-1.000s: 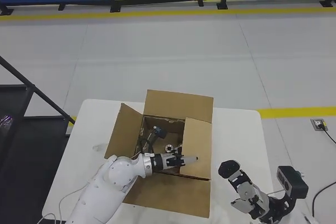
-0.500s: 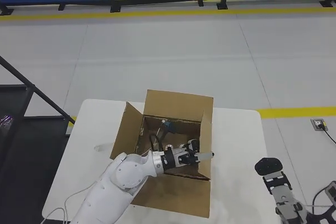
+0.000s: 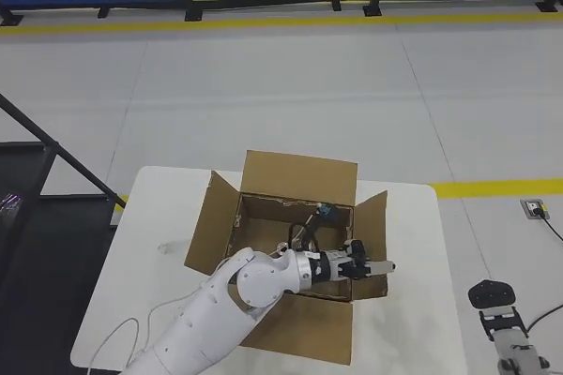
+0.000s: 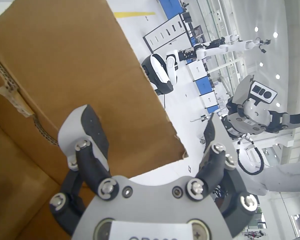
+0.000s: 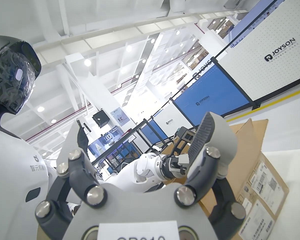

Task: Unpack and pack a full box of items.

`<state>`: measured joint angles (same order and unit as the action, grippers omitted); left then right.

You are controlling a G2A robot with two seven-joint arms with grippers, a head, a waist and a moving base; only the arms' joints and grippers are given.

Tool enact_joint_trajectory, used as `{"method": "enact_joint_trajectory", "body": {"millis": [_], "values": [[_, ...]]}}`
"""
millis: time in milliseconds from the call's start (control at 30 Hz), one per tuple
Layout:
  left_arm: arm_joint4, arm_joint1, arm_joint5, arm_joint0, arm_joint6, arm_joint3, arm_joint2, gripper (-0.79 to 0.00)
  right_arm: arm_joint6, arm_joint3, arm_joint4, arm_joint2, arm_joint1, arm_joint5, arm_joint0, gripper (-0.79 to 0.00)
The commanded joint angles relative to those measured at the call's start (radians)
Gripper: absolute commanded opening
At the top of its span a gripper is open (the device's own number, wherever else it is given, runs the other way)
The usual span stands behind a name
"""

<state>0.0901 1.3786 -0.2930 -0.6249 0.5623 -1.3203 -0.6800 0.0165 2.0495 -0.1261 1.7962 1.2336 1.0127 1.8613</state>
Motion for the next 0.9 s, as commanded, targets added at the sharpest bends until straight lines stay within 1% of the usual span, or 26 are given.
{"method": "enact_joint_trajectory", "body": {"millis": [0,300,400,567,667,733,800,867], "values": [[0.021,0.014,0.004,0.013,-0.011,0.02,0.026,0.0,0.007,-0.019,0.008,-0.006,0.001,0.0,0.002,0.0],[0.101,0.058,0.03,0.048,-0.013,0.081,0.094,0.0,0.012,-0.081,0.054,-0.021,-0.001,0.0,-0.007,0.0],[0.109,0.068,0.039,0.056,-0.001,0.094,0.102,0.0,-0.007,-0.094,0.086,-0.032,-0.004,0.0,-0.011,0.0],[0.133,0.081,0.05,0.062,0.011,0.113,0.106,0.0,-0.007,-0.094,0.086,-0.032,-0.004,0.0,-0.011,0.0],[0.138,0.083,0.049,0.06,0.01,0.11,0.093,0.0,-0.007,-0.094,0.086,-0.032,-0.004,0.0,-0.011,0.0],[0.14,0.079,0.046,0.056,0.012,0.092,0.073,0.0,-0.007,-0.094,0.086,-0.032,-0.004,0.0,-0.011,0.0],[0.138,0.07,0.04,0.046,0.024,0.05,0.042,0.0,-0.007,-0.082,0.076,-0.031,-0.003,-0.005,-0.027,0.0],[0.161,0.055,0.041,0.029,0.035,-0.003,0.001,0.0,-0.006,-0.075,0.042,-0.021,-0.001,-0.01,-0.041,0.0]]}}
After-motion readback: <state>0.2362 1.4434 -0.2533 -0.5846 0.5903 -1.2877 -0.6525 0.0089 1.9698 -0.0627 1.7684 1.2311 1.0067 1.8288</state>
